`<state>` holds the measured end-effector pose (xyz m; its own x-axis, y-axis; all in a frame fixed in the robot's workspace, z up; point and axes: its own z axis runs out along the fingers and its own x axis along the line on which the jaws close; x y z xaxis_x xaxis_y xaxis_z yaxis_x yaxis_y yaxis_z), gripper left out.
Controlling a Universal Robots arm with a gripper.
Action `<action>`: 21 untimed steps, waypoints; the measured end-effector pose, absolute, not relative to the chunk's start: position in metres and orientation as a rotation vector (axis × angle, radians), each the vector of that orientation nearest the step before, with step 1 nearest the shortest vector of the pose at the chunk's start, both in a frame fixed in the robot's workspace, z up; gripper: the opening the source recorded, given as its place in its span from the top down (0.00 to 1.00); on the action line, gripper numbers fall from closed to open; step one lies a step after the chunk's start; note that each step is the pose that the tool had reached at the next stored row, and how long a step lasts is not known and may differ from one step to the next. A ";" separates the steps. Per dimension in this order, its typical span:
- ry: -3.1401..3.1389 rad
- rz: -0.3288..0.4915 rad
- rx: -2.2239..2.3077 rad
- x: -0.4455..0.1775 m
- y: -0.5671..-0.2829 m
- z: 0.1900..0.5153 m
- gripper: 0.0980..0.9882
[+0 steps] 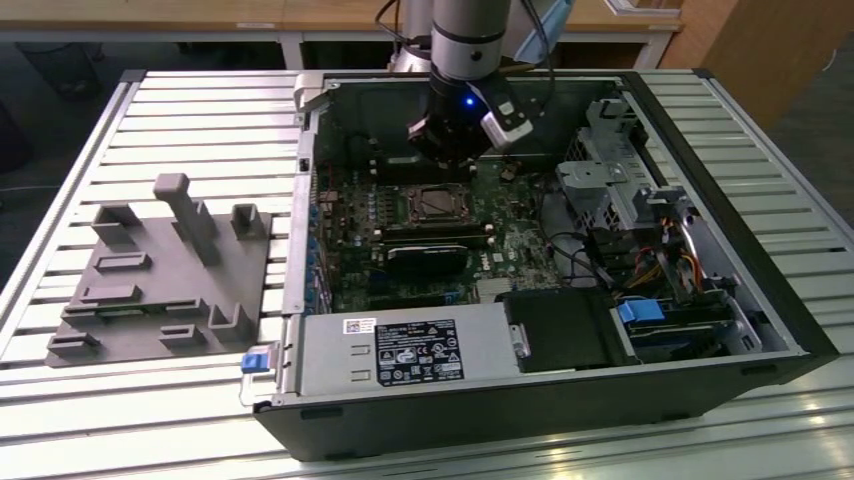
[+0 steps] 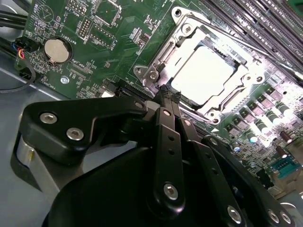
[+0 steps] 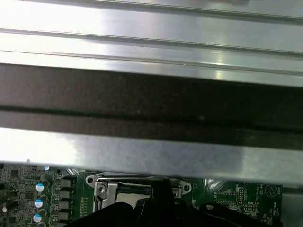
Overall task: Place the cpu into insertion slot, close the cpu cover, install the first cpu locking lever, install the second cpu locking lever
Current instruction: 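Install the second cpu locking lever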
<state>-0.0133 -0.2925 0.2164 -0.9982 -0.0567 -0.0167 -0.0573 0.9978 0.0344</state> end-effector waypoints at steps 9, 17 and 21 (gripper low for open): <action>3.124 0.055 -0.089 -0.013 -0.296 0.216 0.98; 3.124 0.054 -0.089 -0.013 -0.301 0.217 0.98; 3.124 0.055 -0.089 -0.013 -0.301 0.226 0.98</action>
